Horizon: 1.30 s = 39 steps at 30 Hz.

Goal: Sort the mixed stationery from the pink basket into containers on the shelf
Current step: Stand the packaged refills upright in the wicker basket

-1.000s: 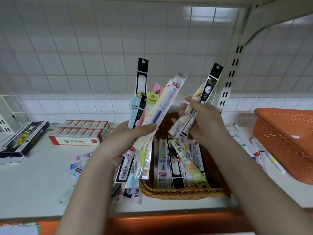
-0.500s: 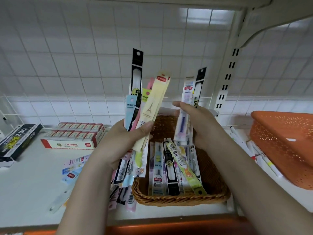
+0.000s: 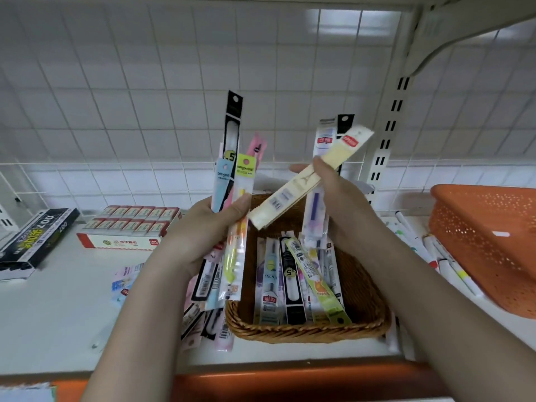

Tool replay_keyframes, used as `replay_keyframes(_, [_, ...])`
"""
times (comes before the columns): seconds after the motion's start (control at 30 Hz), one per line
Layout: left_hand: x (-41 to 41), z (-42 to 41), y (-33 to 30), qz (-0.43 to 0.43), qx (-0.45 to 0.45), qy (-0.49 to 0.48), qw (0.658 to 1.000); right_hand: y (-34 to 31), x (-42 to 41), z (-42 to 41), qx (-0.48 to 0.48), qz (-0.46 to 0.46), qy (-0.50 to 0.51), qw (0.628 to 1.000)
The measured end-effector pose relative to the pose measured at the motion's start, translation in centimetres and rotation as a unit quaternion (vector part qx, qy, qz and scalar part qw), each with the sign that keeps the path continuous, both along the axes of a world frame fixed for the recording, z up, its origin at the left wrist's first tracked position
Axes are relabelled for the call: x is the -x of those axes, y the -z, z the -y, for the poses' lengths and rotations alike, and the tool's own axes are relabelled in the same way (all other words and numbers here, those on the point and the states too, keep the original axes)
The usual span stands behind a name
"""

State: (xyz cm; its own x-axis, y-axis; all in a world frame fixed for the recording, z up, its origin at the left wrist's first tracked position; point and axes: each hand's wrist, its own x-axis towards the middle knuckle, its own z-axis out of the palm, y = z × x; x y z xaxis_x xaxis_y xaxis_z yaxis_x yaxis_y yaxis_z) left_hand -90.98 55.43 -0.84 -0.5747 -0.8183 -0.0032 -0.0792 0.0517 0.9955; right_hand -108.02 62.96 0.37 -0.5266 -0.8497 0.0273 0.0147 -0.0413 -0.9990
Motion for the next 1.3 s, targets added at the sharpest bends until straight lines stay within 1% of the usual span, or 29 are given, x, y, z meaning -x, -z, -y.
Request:
replay_keyframes(0.03, [0.0, 0.2, -0.2, -0.005, -0.011, -0.011, 1.000, -0.2, 0.4, -0.1, 0.015, -0.013, 0.026, 0.999])
replay_keyframes(0.07, [-0.1, 0.4, -0.4, -0.010, -0.021, -0.020, 1.000, -0.2, 0.8, -0.2, 0.033, -0.066, 0.050, 0.996])
replay_keyframes(0.1, [-0.2, 0.4, -0.7, -0.018, -0.036, -0.025, 0.999, -0.3, 1.1, -0.5, 0.046, -0.153, 0.066, 0.985])
replay_keyframes(0.17, [-0.4, 0.6, -1.1, -0.035, -0.073, -0.027, 0.996, -0.2, 2.1, -1.1, 0.042, -0.355, 0.057, 0.932])
replay_keyframes(0.23, [-0.7, 0.9, -1.2, -0.042, -0.104, -0.022, 0.993, 0.0, 2.6, -1.4, 0.001, -0.484, -0.004, 0.875])
replay_keyframes(0.27, [-0.9, 1.0, -1.1, -0.045, -0.117, -0.016, 0.992, 0.5, 2.6, -1.6, -0.017, -0.544, -0.045, 0.838])
replay_keyframes(0.3, [-1.0, 1.0, -1.0, -0.052, -0.131, -0.011, 0.990, 1.3, 2.6, -1.8, -0.040, -0.614, -0.086, 0.784])
replay_keyframes(0.37, [-1.1, 0.7, -0.8, -0.066, -0.152, -0.007, 0.986, 3.5, 2.5, -2.0, -0.121, -0.746, -0.173, 0.632])
replay_keyframes(0.4, [-1.1, 0.4, -0.7, -0.069, -0.156, -0.010, 0.985, 4.6, 2.5, -2.1, -0.175, -0.775, -0.218, 0.567])
replay_keyframes(0.43, [-1.1, 0.1, -0.7, -0.068, -0.153, -0.014, 0.986, 5.1, 2.6, -2.1, -0.221, -0.776, -0.249, 0.536])
replay_keyframes(0.47, [-1.0, -0.2, -0.7, -0.062, -0.138, -0.019, 0.988, 5.0, 2.6, -2.2, -0.228, -0.756, -0.254, 0.559])
replay_keyframes(0.5, [-0.9, -0.5, -0.6, -0.048, -0.107, -0.025, 0.993, 4.6, 2.5, -2.1, -0.217, -0.708, -0.231, 0.631])
replay_keyframes(0.57, [-0.6, -1.3, -0.4, -0.008, -0.015, -0.044, 0.999, 2.8, 1.6, -1.9, -0.104, -0.554, -0.121, 0.817])
replay_keyframes(0.6, [-0.4, -1.7, -0.5, 0.005, 0.023, -0.051, 0.998, 1.9, 0.8, -2.0, -0.048, -0.434, -0.089, 0.895])
replay_keyframes(0.63, [-0.2, -2.1, -0.6, 0.007, 0.045, -0.045, 0.998, 1.1, -0.2, -2.1, -0.013, -0.292, -0.091, 0.952])
replay_keyframes(0.67, [0.1, -2.5, -0.7, 0.007, 0.059, -0.032, 0.998, 0.5, -1.2, -2.2, -0.002, -0.187, -0.106, 0.977])
replay_keyframes(0.7, [0.2, -2.7, -0.7, 0.005, 0.069, -0.017, 0.997, 0.3, -2.2, -2.3, 0.002, -0.150, -0.113, 0.982])
replay_keyframes(0.73, [0.4, -3.0, -0.9, 0.001, 0.077, -0.007, 0.997, 0.4, -2.8, -2.3, 0.013, -0.158, -0.107, 0.982])
replay_keyframes(0.8, [0.4, -3.2, -1.0, 0.007, 0.094, 0.014, 0.995, 0.6, -3.1, -2.2, 0.038, -0.175, -0.047, 0.983])
replay_keyframes(0.83, [0.4, -3.3, -1.0, 0.010, 0.104, 0.017, 0.994, 0.5, -2.9, -2.1, 0.048, -0.147, -0.020, 0.988])
replay_keyframes(0.87, [0.4, -3.5, -1.0, 0.013, 0.113, 0.010, 0.993, 0.3, -2.7, -2.0, 0.060, -0.075, -0.001, 0.995])
replay_keyframes(0.9, [0.4, -3.5, -0.9, 0.014, 0.105, -0.004, 0.994, -0.2, -2.4, -2.0, 0.082, 0.033, 0.004, 0.996])
replay_keyframes(0.93, [0.4, -3.5, -0.8, 0.013, 0.076, -0.019, 0.997, -0.7, -2.2, -2.0, 0.112, 0.148, -0.004, 0.983])
replay_keyframes(0.97, [0.3, -3.6, -0.9, -0.002, 0.033, -0.022, 0.999, -1.0, -2.0, -2.0, 0.133, 0.226, -0.014, 0.965])
replay_keyframes(1.0, [0.3, -3.5, -0.9, -0.019, -0.003, -0.015, 1.000, -1.1, -1.9, -2.0, 0.135, 0.257, -0.032, 0.956])
replay_keyframes(1.03, [0.4, -3.6, -0.9, -0.026, -0.015, 0.000, 1.000, -1.2, -2.1, -1.9, 0.120, 0.249, -0.053, 0.960])
replay_keyframes(1.13, [0.7, -4.5, -0.9, -0.054, -0.005, 0.048, 0.997, -0.7, -2.7, -1.4, 0.059, 0.099, -0.114, 0.987])
replay_keyframes(1.17, [0.9, -4.7, -0.9, -0.068, -0.002, 0.057, 0.996, -0.4, -2.9, -1.3, 0.057, 0.072, -0.110, 0.990])
replay_keyframes(1.3, [0.8, -4.2, -0.8, -0.088, -0.024, 0.045, 0.995, -0.2, -3.0, -1.0, 0.081, 0.046, -0.033, 0.995])
